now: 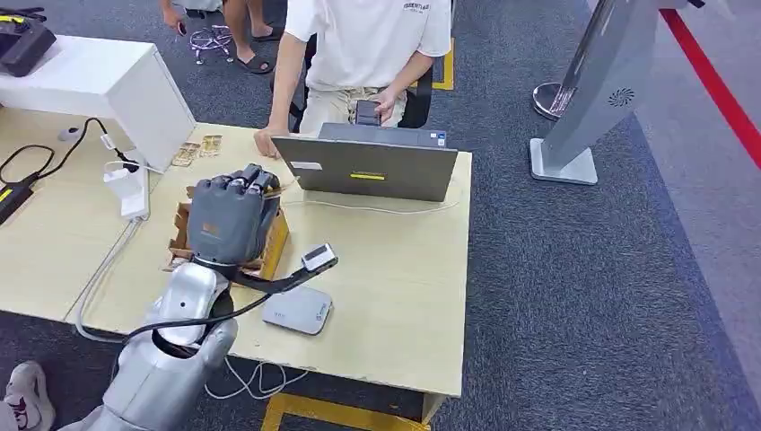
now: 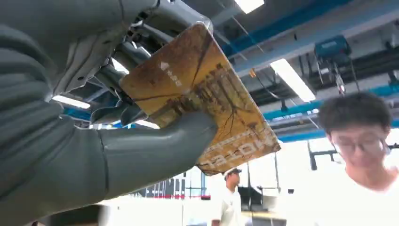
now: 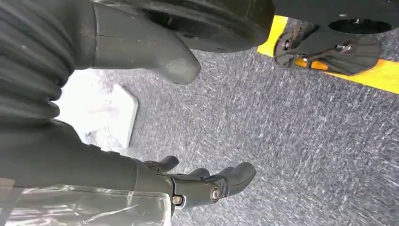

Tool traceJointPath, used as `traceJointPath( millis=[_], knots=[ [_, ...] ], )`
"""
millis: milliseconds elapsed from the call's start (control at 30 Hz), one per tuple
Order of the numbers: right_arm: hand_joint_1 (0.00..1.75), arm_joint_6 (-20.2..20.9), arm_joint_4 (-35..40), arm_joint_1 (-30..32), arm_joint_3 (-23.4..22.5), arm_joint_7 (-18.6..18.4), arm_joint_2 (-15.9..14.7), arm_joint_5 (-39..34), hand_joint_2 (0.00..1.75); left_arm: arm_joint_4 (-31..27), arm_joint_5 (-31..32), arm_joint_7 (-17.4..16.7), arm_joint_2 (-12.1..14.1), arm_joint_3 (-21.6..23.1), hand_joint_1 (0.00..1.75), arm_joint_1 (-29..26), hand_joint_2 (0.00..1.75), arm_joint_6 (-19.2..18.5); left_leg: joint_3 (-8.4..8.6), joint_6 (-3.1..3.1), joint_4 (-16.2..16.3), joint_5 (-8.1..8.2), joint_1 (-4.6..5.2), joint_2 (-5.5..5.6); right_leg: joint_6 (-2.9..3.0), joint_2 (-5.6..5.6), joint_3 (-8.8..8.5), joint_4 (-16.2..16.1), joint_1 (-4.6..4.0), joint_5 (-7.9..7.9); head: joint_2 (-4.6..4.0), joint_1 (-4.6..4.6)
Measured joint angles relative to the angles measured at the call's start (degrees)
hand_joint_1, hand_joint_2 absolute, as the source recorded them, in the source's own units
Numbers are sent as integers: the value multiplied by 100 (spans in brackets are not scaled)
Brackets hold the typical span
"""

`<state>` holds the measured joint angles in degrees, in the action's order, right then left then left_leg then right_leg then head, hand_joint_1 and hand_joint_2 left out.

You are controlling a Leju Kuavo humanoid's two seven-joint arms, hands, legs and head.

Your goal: Pass the card to the sensor for recognition and then transmit it.

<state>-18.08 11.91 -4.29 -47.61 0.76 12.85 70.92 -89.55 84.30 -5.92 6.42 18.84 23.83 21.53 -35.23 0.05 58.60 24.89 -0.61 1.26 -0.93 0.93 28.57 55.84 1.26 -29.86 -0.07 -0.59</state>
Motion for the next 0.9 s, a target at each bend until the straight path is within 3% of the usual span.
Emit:
traceJointPath(
  millis=[267,400,467,533,667,767,900],
  knots=[
    [0,-40,0,-2,61,0,2,13,175,-16,-31,98,103,-2,175,162,175,48,-1,-1,0,-1,-1,-1,1,1,1,2,0,-1,0,2],
    [0,-61,0,-11,90,0,15,102,175,78,347,-67,247,-56,175,362,175,55,-4,-1,0,-1,-1,1,1,-1,10,2,0,-1,0,2],
    [0,-61,0,-40,135,33,15,162,175,509,478,-187,463,-142,175,745,175,-4,-2,-10,-2,-6,-2,-2,8,3,5,6,-2,4,0,4],
    [0,-61,0,-70,184,66,15,164,175,1219,529,-375,845,-173,175,1146,175,66,-2,-19,-7,-12,-2,-27,23,29,22,16,-3,13,0,2],
    [0,-61,0,-68,195,72,15,96,175,2407,544,-372,1298,-314,175,1505,175,511,-4,-30,-9,-20,-3,-34,30,35,35,27,-3,15,0,-9],
    [0,-61,-2,-68,195,103,15,48,175,2882,544,-365,1406,-540,175,1504,175,660,-10,-32,-9,-18,-3,-34,32,35,38,28,-3,13,0,-11],
    [0,-61,-7,-65,195,105,15,46,175,3104,544,-385,1476,-645,175,1489,175,649,-27,-32,-9,-18,-3,-29,32,30,50,27,-3,13,0,-11]
  ],
)
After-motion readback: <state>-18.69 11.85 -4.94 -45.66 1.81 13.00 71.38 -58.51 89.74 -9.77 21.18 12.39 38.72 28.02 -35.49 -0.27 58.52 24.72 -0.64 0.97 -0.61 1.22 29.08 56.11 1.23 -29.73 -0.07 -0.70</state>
